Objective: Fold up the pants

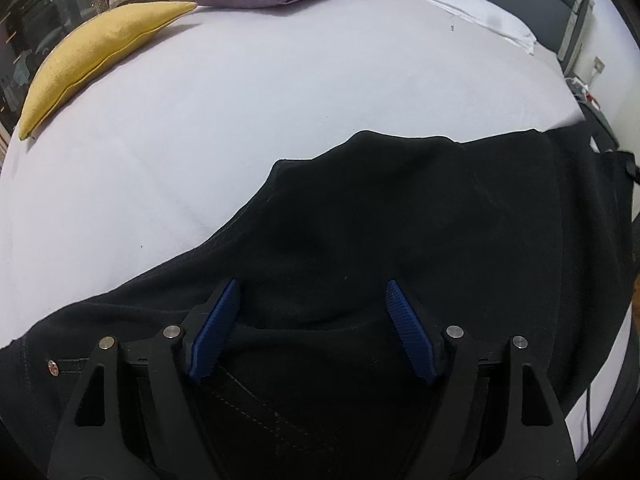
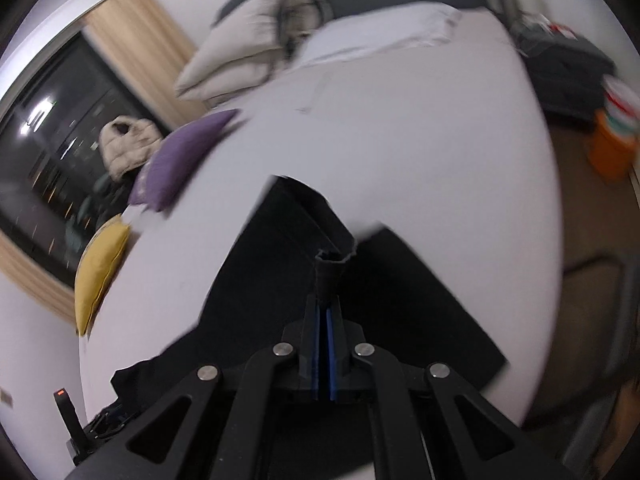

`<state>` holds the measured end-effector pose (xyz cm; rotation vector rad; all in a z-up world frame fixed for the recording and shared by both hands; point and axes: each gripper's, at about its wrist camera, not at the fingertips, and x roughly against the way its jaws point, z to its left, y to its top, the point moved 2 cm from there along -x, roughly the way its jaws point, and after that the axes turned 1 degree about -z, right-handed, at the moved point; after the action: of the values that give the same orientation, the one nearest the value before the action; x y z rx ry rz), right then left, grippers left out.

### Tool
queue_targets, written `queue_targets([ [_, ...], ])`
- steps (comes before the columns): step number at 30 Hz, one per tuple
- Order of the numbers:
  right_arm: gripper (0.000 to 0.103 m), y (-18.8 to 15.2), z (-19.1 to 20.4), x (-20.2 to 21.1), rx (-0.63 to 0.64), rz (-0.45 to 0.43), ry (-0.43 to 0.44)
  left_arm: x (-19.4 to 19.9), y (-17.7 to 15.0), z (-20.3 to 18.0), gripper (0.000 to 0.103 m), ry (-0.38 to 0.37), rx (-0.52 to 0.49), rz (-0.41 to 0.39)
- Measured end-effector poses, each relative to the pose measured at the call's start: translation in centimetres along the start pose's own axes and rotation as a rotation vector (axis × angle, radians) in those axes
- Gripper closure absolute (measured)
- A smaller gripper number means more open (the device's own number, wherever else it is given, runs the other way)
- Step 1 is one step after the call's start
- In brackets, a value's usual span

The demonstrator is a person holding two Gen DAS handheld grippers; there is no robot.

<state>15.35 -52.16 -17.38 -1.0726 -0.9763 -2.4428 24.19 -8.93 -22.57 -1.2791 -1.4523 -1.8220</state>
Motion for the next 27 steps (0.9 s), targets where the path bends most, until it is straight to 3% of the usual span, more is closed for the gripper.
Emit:
queue_targets([
  [9, 0.100, -1.9, -4.9, 0.3, -0.067, 0.024, -0.038, -1.5, 0.6, 0.6, 0.018, 0.015, 0.006, 0.020],
  [15, 0.100, -2.3, -6.0, 0.0, -0.076, 0.033, -0.043, -1.4, 0.8, 0.5, 0.017, 0.023, 0.022, 0.015],
  [19, 0.100, -2.3, -5.2, 1.5, -0.052, -0.011, -0.048, -1.3, 0.8, 0.5, 0.015, 0.038, 0.028, -0.004],
  [21, 0.100, -2.4, -4.9, 2.8, -0.024, -0.046, -0.062, -1.3, 0.7, 0.2, 0.014, 0.048, 0.029, -0.012],
  [26, 0.100, -3.8, -2.3, 4.3, 0.205, -0.178, -0.153, -1.1, 0.1, -0.6, 0.009, 0.057, 0.040, -0.034],
  [27, 0.100, -3.9, -2.0, 3.7, 0.246, -0.163, -0.172, -1.0, 0.0, -0.6, 0.008, 0.056, 0.041, -0.037],
])
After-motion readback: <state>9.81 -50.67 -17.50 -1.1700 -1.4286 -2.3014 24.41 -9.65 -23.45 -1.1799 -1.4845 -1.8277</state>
